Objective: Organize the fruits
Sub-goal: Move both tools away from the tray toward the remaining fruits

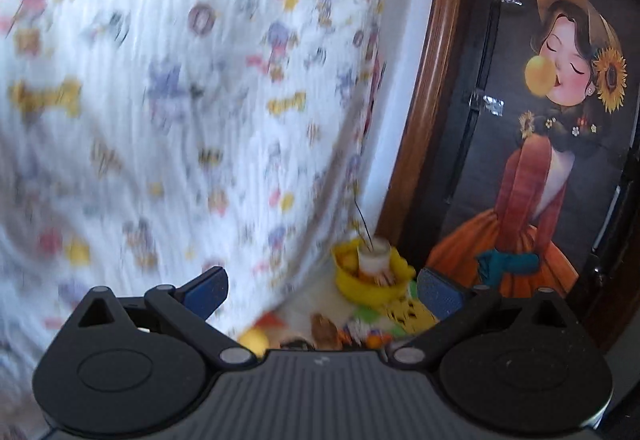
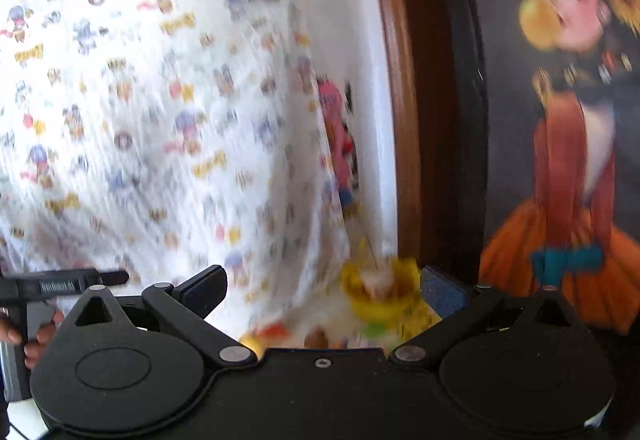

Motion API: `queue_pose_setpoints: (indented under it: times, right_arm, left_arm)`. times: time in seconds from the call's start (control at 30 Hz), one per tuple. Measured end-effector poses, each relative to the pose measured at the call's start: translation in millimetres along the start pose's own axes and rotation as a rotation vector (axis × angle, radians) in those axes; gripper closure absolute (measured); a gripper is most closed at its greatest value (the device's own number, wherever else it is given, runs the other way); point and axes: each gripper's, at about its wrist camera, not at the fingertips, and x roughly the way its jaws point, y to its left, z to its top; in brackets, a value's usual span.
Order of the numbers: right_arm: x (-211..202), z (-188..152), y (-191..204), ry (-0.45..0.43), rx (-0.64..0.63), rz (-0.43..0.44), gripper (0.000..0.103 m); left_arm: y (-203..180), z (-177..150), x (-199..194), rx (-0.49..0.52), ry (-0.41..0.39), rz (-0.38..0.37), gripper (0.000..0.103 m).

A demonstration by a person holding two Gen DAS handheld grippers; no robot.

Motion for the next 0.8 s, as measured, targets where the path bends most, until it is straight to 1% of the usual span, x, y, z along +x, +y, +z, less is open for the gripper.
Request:
queue_pose_setpoints:
  times: [0.07, 0.13, 0.27, 0.37, 0.5, 0.6, 0.7, 0.8]
  right_arm:
    - [15, 20, 7, -0.031, -0.03, 0.033, 0.0]
    - [35, 31, 14, -0.055, -0.048, 0.059, 0.0]
    - [87, 31, 8, -0.052, -0.041, 0.132, 0.0]
    - [127, 13, 2, -0.037, -0.01, 0.204, 0.0]
    - [173, -22, -4, -0.019, -0.01, 0.243, 0.0]
    - [202, -48, -7, 0.009, -0.036, 0.248, 0.0]
    - [229, -73, -13, 0.075, -0.061, 0.257, 0.0]
    - [254, -94, -22, 0.135, -0.113, 0.245, 0.0]
  left_arm:
    - [-1, 7, 11, 0.011, -0.012, 0.004, 0.0]
    - [2, 11, 25, 0.016, -0.02, 0.013, 0.0]
    - [12, 3, 54, 0.027, -0.034, 0.044, 0.0]
    - [17, -11, 72, 0.041, -0.054, 0.059, 0.0]
    - [15, -35, 102, 0.061, -0.047, 0.069, 0.0]
    - [11, -54, 125, 0.053, -0.032, 0.062, 0.0]
    - [8, -76, 147, 0.048, -0.016, 0.034, 0.0]
    - [5, -102, 169, 0.073, 0.005, 0.019, 0.0]
